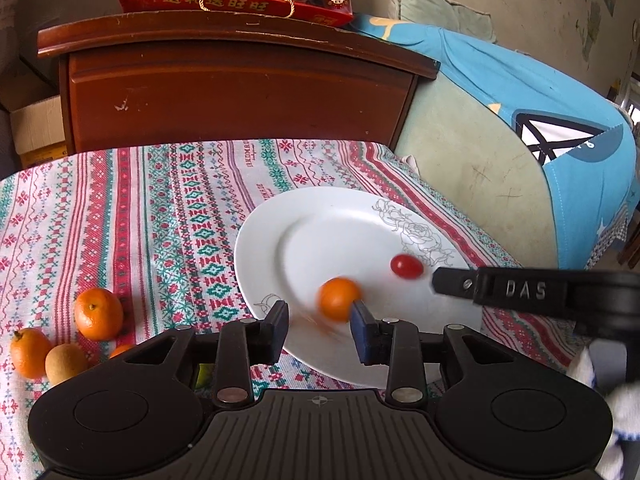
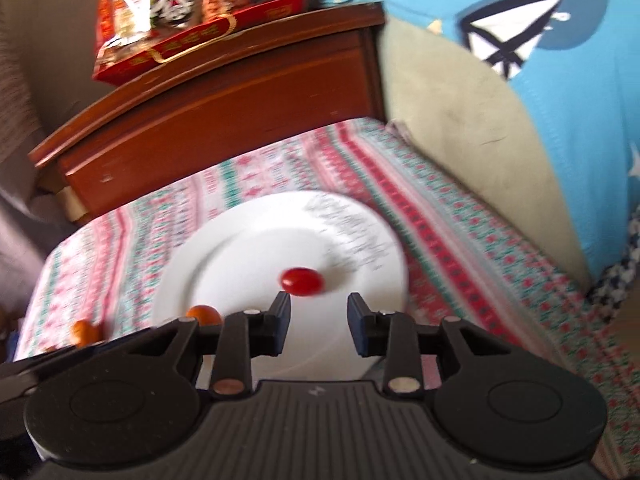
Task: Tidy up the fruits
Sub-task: 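Place the tangerine on the white plate with the left gripper while the right gripper places the tomato beside it, then move both grippers back from the plate to the fruit pile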
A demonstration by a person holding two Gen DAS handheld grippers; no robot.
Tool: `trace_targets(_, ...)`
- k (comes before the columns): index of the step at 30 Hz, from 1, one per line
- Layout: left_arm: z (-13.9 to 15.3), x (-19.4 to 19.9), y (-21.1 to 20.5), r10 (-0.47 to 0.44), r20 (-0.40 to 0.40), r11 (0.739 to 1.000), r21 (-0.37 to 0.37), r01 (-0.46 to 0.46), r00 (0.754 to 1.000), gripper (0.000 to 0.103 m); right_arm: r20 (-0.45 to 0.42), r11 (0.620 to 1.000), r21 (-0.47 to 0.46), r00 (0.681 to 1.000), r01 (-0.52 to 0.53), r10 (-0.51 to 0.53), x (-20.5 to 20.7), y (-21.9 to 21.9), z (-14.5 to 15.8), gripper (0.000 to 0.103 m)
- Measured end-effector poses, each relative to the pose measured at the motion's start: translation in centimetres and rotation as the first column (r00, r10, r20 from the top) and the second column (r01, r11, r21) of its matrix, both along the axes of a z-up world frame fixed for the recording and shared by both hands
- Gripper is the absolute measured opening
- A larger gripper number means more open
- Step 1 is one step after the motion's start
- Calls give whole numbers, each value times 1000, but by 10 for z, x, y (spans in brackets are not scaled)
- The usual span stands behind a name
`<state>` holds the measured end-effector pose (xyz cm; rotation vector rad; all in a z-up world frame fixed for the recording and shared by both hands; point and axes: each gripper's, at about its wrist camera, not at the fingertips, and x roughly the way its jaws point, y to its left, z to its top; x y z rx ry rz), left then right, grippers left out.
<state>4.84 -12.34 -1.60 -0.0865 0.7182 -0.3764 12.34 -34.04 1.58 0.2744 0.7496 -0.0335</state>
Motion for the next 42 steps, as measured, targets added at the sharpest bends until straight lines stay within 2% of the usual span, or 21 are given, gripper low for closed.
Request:
trace_targets(6, 0, 1, 2, 13, 9, 1000, 6, -13, 1000, 33, -19, 997, -32, 997, 76, -77, 13, -18, -10, 37)
trace_targets(10, 0, 0, 2, 15, 19, 1000, 21, -16, 1000, 33, -27, 998, -43, 998, 54, -55, 19, -19, -14, 42)
trace_targets(15, 0, -2, 3, 30, 28, 998, 47, -31, 999, 36, -53, 999, 0, 998, 43, -43, 19, -21, -24, 45)
trace_targets(16, 0, -2, 4, 38, 25, 998, 54, -40, 999, 41, -54, 999, -9, 998, 37, -38, 18, -20, -24, 45)
trace_targets(19, -7, 1, 11, 64, -26, 997, 37, -63, 998, 42, -53, 1000, 2, 998, 17, -17, 18, -18, -25, 45)
trace_targets(24, -7, -3, 17, 85, -10, 994, 63, -85, 996, 42, -50, 997, -58, 998, -49, 46, 15, 4, -28, 45)
trace_targets(30, -1, -7, 30, 115, -34, 993, 45, -113, 993, 42, -54, 993, -62, 994, -103, 100, 12, 19, -26, 45)
trace_targets(35, 14, -20, 35, 100, -38, 994, 47, -99, 994, 43, -71, 993, -59, 992, -104, 100, 11, 24, -22, 45)
trace_targets(38, 28, -26, 44, 112, -45, 993, 53, -110, 993, 44, -41, 991, -87, 994, -105, 101, 2, 24, -10, 45)
trace_targets(42, 39, -32, 60, 162, -64, 984, 82, -157, 985, 44, 4, 983, -69, 986, -167, 168, -15, 30, 13, 45)
